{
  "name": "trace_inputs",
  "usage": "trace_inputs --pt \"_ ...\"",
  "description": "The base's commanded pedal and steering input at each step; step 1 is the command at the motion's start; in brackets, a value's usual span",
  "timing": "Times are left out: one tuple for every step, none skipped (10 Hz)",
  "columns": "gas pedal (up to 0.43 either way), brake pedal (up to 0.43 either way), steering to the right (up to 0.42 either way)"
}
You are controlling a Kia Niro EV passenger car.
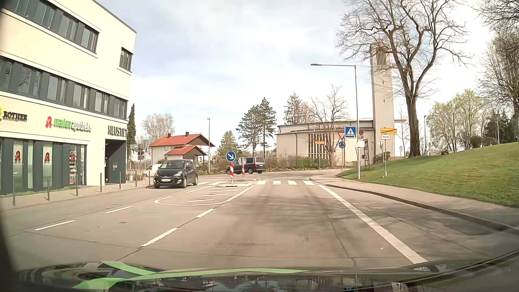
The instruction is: Follow the waypoints while adhering to traffic rules and regulations
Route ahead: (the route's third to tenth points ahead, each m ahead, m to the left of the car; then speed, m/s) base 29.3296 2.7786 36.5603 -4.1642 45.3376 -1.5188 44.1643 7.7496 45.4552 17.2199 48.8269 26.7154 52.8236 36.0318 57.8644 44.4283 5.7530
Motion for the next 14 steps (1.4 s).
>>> trace_inputs --pt "0.0 0.0 -0.006" --pt "0.0 0.0 -0.006" --pt "0.0 0.0 -0.005" --pt "0.0 0.0 -0.004" --pt "0.0 0.0 0.0" --pt "0.0 0.0 0.006" --pt "0.0 0.0 0.007" --pt "0.0 0.0 0.007" --pt "0.0 0.0 0.007" --pt "0.0 0.0 0.005" --pt "0.0 0.0 0.005" --pt "0.0 0.0 0.007" --pt "0.0 0.0 0.011" --pt "0.0 0.0 0.011"
